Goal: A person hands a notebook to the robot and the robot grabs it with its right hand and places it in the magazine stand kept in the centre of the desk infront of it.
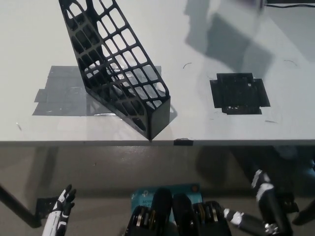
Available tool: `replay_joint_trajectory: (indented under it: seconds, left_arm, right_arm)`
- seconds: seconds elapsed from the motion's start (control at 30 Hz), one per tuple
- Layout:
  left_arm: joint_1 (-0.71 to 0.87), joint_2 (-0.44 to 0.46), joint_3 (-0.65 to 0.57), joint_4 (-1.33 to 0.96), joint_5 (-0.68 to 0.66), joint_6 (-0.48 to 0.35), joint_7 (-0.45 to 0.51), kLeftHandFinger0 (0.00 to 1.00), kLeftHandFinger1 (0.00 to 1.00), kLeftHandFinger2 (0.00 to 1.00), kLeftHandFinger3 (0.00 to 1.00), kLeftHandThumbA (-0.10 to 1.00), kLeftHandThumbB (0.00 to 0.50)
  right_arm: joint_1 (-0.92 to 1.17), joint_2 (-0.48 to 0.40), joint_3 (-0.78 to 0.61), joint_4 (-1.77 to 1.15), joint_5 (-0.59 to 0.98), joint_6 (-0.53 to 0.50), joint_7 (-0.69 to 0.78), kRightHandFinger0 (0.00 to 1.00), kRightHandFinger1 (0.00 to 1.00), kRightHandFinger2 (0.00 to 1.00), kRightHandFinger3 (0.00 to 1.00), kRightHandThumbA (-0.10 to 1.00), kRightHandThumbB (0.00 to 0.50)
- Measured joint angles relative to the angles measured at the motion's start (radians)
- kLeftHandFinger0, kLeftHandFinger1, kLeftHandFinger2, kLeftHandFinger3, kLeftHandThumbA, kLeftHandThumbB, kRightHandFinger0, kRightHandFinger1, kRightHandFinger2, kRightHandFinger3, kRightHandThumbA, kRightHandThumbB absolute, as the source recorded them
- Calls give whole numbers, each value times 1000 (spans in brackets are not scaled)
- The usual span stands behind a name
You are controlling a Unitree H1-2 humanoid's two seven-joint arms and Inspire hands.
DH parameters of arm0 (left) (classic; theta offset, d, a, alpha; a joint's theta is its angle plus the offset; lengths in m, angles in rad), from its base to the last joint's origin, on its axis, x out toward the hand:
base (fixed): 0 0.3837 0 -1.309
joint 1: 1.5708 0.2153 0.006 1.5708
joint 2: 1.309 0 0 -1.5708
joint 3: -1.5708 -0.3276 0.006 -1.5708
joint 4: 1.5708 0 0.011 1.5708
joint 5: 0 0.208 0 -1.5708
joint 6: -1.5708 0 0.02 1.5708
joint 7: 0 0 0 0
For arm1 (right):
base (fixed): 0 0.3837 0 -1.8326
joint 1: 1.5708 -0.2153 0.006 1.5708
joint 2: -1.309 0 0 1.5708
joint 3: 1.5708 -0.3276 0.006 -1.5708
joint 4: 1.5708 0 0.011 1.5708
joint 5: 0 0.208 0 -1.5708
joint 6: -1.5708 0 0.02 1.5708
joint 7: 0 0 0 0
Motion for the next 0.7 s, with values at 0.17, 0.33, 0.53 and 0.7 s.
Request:
replay_joint_trajectory:
  seconds: [0.17,0.33,0.53,0.7]
  left_arm:
    - [-3,2,-1,11,-21,-9,-8,1000,1000,1000,1000,1000,500]
    - [-4,2,-4,12,-42,-17,-22,1000,1000,1000,1000,1000,500]
    - [-5,3,-6,12,-58,-18,-37,1000,1000,1000,1000,1000,500]
    - [-6,3,-6,12,-66,-19,-40,1000,1000,1000,1000,1000,500]
  right_arm:
    - [-68,3,-54,-122,14,5,-14,1000,1000,1000,1000,1000,311]
    - [-166,4,-94,-164,26,36,-25,1000,1000,1000,1000,1000,302]
    - [-254,7,-133,-168,38,79,-37,1000,1000,1000,1000,1000,264]
    - [-317,11,-150,-168,52,126,-44,1000,1000,1000,1000,1000,230]
